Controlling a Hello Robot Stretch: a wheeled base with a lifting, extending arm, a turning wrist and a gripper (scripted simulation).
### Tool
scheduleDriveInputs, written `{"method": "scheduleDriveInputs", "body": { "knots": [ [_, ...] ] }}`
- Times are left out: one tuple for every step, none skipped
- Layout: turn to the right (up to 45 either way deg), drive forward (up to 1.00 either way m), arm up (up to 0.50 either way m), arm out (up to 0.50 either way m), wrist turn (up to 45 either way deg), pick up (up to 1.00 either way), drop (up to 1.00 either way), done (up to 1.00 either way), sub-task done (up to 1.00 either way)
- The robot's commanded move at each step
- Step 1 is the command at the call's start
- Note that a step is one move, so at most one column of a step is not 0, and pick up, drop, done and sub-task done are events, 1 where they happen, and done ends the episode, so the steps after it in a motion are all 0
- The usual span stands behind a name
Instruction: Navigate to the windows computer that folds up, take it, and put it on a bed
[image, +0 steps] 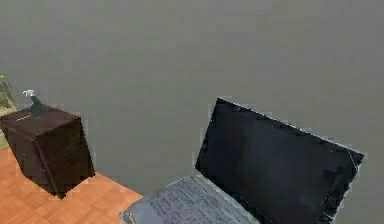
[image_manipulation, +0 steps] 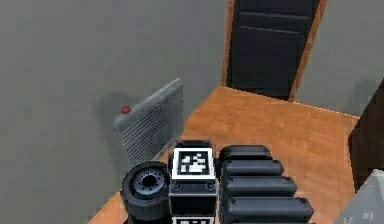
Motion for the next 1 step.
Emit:
{"method": "scheduleDriveInputs", "body": {
  "knots": [
    [0.0, 0.4, 0.0, 0.0, 0.0, 0.0, 0.0, 0.0, 0.0]
  ]
}}
